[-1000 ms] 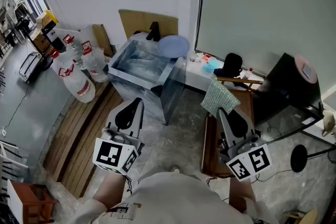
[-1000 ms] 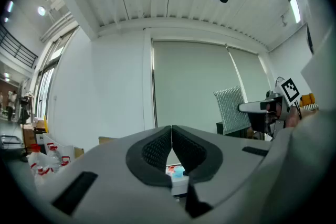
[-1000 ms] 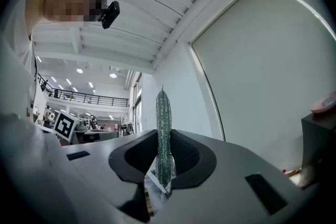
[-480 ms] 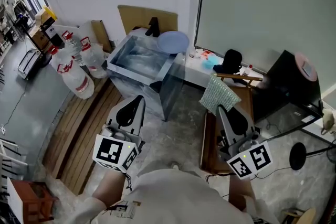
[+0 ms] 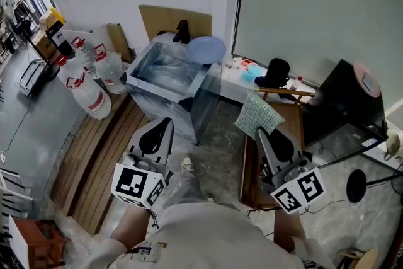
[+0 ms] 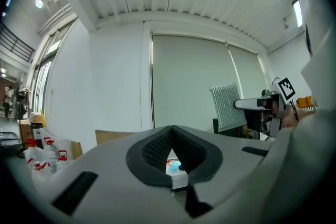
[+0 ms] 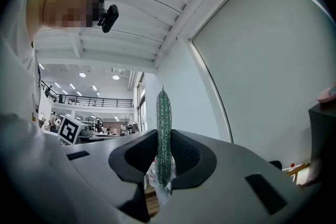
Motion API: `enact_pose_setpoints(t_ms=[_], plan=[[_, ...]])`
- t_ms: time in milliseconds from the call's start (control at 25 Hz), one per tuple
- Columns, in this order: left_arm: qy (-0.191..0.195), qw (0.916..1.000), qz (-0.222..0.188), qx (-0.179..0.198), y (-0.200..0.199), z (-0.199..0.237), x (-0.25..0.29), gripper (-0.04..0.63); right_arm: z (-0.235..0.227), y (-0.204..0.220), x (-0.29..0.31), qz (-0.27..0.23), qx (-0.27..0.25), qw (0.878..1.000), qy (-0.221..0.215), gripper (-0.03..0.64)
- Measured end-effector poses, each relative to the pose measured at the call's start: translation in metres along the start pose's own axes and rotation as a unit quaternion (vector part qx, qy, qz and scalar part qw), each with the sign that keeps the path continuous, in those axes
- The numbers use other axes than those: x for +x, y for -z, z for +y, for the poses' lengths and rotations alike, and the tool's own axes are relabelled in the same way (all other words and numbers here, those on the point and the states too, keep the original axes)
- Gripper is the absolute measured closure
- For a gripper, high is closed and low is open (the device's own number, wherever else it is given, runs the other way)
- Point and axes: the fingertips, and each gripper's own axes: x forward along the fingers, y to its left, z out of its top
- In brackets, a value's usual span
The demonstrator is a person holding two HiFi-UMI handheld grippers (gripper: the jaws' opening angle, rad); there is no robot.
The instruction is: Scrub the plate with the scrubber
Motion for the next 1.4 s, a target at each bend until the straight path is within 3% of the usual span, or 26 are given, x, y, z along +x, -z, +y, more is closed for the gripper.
enact_pose_setpoints(t_ms=[480,1000,1400], plan=[[0.01,0.9998,0.007,-0.018,0.028,0.07,0.067,0.577,-0.032,0.03,0.091,0.033,-0.009,0.999,0.01,0.52],[0.044,0.9971,0.046,-0.042,0.062,0.203,0.197,0.577,-0.092,0.072,0.261,0.105,-0.002,0.994,0.042,0.52],[0.089,0.99,0.083,-0.071,0.107,0.299,0.287,0.577,-0.128,0.122,0.401,0.148,0.029,0.987,0.06,0.519]])
